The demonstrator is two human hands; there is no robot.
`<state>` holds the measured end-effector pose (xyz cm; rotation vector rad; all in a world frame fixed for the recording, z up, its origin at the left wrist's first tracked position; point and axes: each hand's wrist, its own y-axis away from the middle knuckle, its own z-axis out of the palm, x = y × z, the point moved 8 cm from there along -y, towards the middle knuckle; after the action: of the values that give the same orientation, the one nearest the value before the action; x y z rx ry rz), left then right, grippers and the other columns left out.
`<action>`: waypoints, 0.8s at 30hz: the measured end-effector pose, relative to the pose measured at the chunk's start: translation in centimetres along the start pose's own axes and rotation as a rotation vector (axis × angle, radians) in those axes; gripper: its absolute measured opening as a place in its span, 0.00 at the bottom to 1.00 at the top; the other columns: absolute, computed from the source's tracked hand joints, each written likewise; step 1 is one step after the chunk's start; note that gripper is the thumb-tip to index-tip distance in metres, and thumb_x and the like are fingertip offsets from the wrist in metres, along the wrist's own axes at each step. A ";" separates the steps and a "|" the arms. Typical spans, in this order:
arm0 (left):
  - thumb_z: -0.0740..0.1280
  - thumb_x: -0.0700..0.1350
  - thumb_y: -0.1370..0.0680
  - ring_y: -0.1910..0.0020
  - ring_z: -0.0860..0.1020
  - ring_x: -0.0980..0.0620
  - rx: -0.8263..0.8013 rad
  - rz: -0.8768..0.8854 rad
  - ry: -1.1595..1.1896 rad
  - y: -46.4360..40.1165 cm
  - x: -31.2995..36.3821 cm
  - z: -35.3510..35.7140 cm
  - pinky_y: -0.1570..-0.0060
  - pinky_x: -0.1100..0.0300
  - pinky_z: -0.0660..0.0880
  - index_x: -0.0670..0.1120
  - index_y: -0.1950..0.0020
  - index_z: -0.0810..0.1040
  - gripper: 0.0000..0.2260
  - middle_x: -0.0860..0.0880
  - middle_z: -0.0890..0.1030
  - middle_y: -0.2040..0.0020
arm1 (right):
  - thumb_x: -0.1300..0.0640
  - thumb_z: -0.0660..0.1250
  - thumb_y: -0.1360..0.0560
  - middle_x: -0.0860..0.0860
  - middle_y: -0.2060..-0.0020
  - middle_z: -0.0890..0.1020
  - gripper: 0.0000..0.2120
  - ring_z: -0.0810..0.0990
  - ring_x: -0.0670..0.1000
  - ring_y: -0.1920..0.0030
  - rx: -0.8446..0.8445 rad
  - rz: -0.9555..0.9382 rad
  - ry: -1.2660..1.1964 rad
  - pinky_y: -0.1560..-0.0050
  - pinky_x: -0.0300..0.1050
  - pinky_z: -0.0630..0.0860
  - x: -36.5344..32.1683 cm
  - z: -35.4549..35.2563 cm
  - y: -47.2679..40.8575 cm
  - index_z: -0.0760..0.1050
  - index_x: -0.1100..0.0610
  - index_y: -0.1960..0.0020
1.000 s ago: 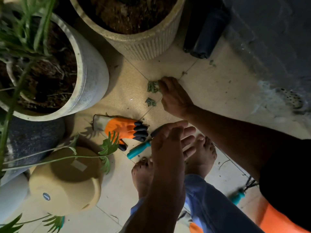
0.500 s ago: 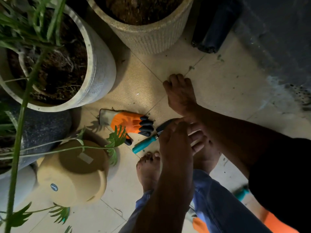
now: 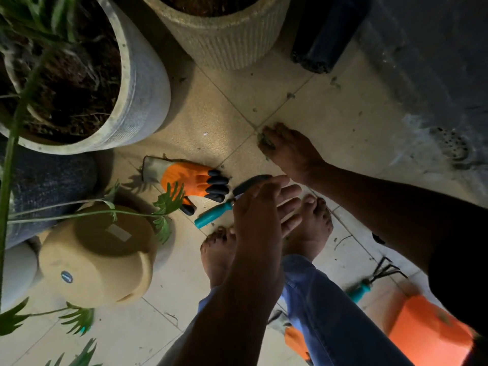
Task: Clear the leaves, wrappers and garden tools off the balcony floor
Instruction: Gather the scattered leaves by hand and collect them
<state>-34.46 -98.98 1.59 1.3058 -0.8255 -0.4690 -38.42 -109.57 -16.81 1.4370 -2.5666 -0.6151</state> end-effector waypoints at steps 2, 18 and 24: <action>0.61 0.44 0.15 0.44 0.84 0.52 -0.016 0.001 -0.003 -0.2 0.1 0.0 0.47 0.57 0.81 0.47 0.40 0.82 0.10 0.49 0.87 0.45 | 0.63 0.59 0.20 0.60 0.29 0.72 0.18 0.71 0.64 0.29 -0.031 0.022 0.000 0.42 0.55 0.79 0.0 -0.2 -0.5 0.73 0.60 0.31; 0.61 0.54 0.15 0.40 0.84 0.45 0.041 -0.084 0.208 -1.7 -1.9 -3.2 0.44 0.49 0.82 0.45 0.35 0.80 0.17 0.44 0.85 0.40 | 0.68 0.75 0.27 0.53 0.54 0.87 0.09 0.87 0.45 0.53 0.269 0.606 -1.346 0.48 0.40 0.83 3.5 -6.6 6.5 0.85 0.64 0.47; 0.59 0.55 0.17 0.52 0.85 0.42 0.022 -0.162 0.426 -1.8 -1.8 -2.5 0.55 0.50 0.83 0.40 0.44 0.81 0.19 0.40 0.84 0.50 | 0.70 0.72 0.27 0.50 0.57 0.88 0.10 0.88 0.48 0.56 0.306 0.503 -1.585 0.58 0.49 0.85 -2.9 -14.8 12.2 0.87 0.60 0.50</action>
<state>-33.47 -96.41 -0.74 1.4338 -0.3723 -0.2923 -41.86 -105.68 1.84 -0.0391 -3.9678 -1.8032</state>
